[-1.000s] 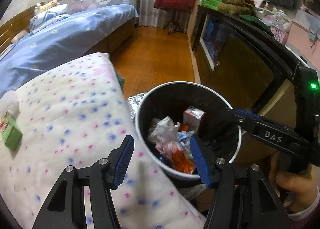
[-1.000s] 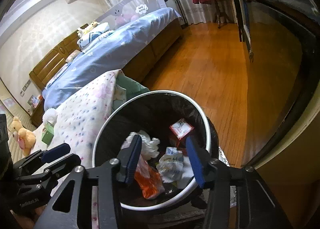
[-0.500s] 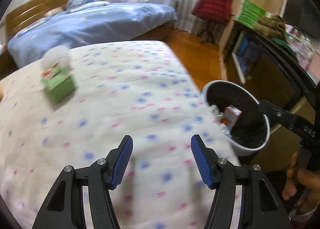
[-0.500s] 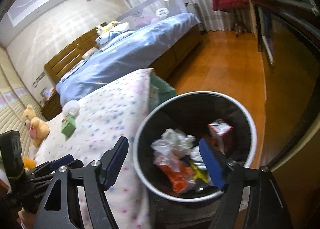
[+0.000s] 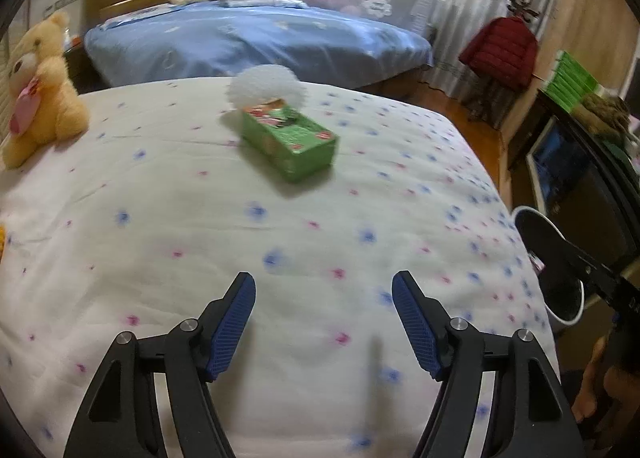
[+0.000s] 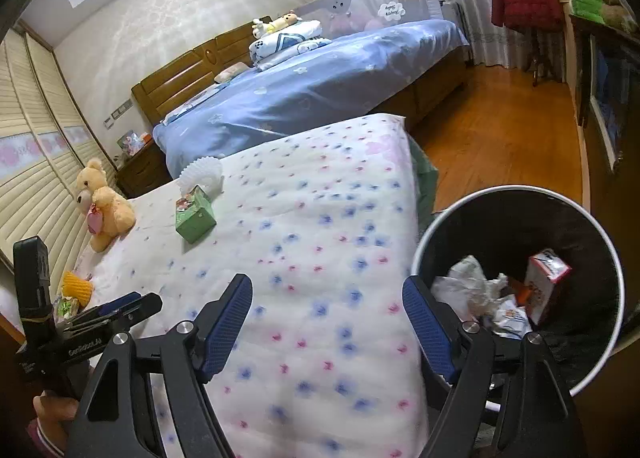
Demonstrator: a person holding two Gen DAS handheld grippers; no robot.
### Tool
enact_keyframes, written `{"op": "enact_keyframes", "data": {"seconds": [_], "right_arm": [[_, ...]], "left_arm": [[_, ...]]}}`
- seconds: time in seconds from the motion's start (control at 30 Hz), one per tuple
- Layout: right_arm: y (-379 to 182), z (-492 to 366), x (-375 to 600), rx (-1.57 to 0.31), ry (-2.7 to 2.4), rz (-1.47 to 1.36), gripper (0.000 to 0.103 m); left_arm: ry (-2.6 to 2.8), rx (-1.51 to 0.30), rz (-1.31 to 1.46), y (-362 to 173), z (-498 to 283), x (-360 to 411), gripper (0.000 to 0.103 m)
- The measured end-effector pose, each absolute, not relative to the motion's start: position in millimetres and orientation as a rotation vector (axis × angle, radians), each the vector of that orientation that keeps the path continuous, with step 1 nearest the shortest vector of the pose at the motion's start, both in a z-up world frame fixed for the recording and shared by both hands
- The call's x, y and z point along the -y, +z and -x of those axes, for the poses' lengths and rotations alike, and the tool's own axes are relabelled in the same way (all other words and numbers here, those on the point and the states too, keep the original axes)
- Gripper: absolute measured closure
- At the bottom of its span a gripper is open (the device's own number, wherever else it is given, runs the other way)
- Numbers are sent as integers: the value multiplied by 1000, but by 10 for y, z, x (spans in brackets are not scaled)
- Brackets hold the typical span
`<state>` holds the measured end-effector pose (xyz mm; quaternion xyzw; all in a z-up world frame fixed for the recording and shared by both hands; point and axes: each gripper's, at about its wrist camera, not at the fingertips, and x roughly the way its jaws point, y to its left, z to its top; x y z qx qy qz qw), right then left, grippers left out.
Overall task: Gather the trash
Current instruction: 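Move both tools back toward the green box on the bed, then grasp the green milk box with the left tool while the right grasps the white foam sleeve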
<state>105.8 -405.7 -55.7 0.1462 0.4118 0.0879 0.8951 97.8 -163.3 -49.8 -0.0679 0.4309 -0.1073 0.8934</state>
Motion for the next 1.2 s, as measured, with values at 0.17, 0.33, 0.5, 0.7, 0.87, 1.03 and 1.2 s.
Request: {"op": "enact_keyframes", "data": {"seconds": [0.17,0.33,0.5,0.7,0.87,1.03,1.2], "right_arm": [[-542,-1115,3975,-851,192,-306,24],[-552,-1237,3939,-852,203,-307,24],[-588,-1398,3993,-851,196,-327,24],[-644,-1578,4013,-859,197,-343,24],[-712,-1697,3969,-873,202,-347,24],[-796,-1795,3801,-894,224,-332,24],[-859,-1911,3484,-919,283,-301,25]], "left_arm": [[-185,-888,162,-514,-1245,1585,25],[-146,-926,183,-662,-1769,1719,24],[-106,-968,215,-767,-2211,1848,24],[-40,-966,237,-874,-2521,1935,24],[-39,-925,173,-924,-2560,2005,43],[-69,-901,167,-899,-2396,1848,48],[-84,-898,161,-886,-2064,1480,48]]}}
